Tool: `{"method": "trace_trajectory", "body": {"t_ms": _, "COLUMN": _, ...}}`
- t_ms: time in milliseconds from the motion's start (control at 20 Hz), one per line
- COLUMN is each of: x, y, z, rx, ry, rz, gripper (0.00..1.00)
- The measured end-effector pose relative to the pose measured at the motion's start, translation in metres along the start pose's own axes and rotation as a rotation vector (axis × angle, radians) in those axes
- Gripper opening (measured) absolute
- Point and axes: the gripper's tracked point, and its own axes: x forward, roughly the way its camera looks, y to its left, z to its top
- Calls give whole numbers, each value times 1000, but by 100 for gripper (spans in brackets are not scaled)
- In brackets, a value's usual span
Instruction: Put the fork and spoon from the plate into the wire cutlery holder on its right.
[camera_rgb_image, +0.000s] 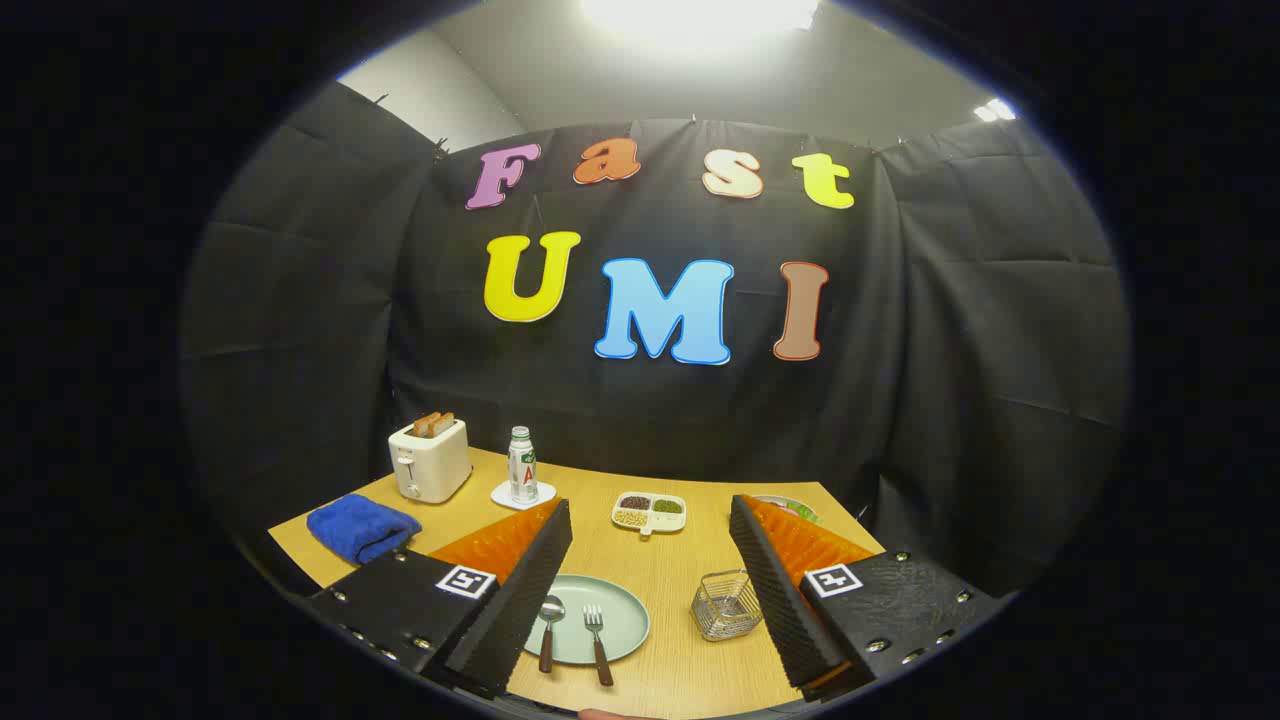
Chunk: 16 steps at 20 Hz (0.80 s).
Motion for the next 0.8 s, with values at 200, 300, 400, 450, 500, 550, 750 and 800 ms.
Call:
{"method": "trace_trajectory", "body": {"t_ms": 200, "x": -1, "y": -1, "z": -5, "rx": 0, "ry": 12, "rz": -5, "gripper": 97}}
{"method": "trace_trajectory", "body": {"t_ms": 300, "x": 0, "y": -5, "z": -13, "rx": 4, "ry": 37, "rz": -17, "gripper": 97}}
{"method": "trace_trajectory", "body": {"t_ms": 400, "x": -1, "y": -6, "z": -15, "rx": 25, "ry": 50, "rz": -20, "gripper": 97}}
{"method": "trace_trajectory", "body": {"t_ms": 450, "x": -1, "y": -7, "z": -16, "rx": 30, "ry": 49, "rz": -22, "gripper": 97}}
{"method": "trace_trajectory", "body": {"t_ms": 500, "x": -2, "y": -8, "z": -15, "rx": 33, "ry": 47, "rz": -24, "gripper": 97}}
{"method": "trace_trajectory", "body": {"t_ms": 550, "x": -2, "y": -8, "z": -15, "rx": 38, "ry": 43, "rz": -24, "gripper": 97}}
{"method": "trace_trajectory", "body": {"t_ms": 750, "x": -3, "y": -12, "z": -11, "rx": 43, "ry": 21, "rz": -39, "gripper": 97}}
{"method": "trace_trajectory", "body": {"t_ms": 800, "x": -3, "y": -12, "z": -11, "rx": 42, "ry": 24, "rz": -40, "gripper": 97}}
